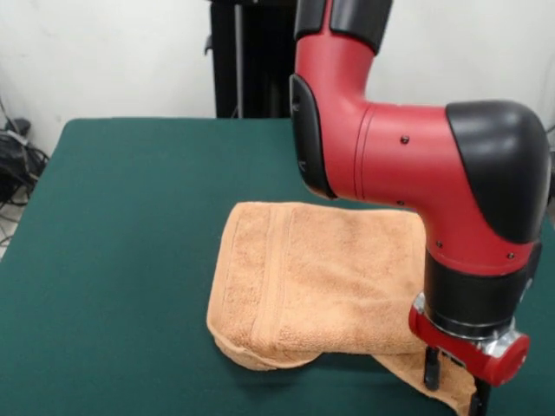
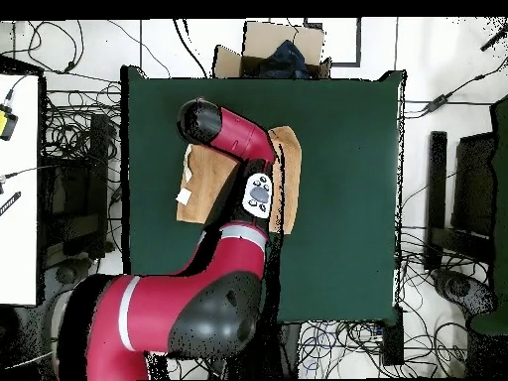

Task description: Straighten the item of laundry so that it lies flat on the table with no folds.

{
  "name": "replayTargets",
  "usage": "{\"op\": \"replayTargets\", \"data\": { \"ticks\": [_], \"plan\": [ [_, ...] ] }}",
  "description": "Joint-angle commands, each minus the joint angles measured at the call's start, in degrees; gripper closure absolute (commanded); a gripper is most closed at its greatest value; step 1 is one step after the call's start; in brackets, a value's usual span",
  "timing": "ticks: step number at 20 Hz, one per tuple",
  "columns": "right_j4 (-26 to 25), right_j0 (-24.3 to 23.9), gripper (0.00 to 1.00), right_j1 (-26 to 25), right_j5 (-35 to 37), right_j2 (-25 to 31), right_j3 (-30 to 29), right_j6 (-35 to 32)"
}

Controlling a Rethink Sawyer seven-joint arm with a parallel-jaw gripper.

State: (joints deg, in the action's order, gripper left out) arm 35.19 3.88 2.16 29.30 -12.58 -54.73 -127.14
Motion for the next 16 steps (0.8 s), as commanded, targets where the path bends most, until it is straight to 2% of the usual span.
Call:
{"op": "replayTargets", "data": {
  "ticks": [1, 6, 10, 16],
  "plan": [
    [1.3, -0.7, 0.00, -7.2, -2.9, 7.8, -0.8, -10.0],
    [1.2, -1.8, 0.00, -9.4, -5.7, 10.2, 1.5, -7.9],
    [0.6, -1.7, 0.00, -12.2, -8.5, 9.1, 6.3, -7.7],
    [-2.0, -2.3, 0.00, -15.1, -7.4, 2.6, 15.3, -6.2]
  ]
}}
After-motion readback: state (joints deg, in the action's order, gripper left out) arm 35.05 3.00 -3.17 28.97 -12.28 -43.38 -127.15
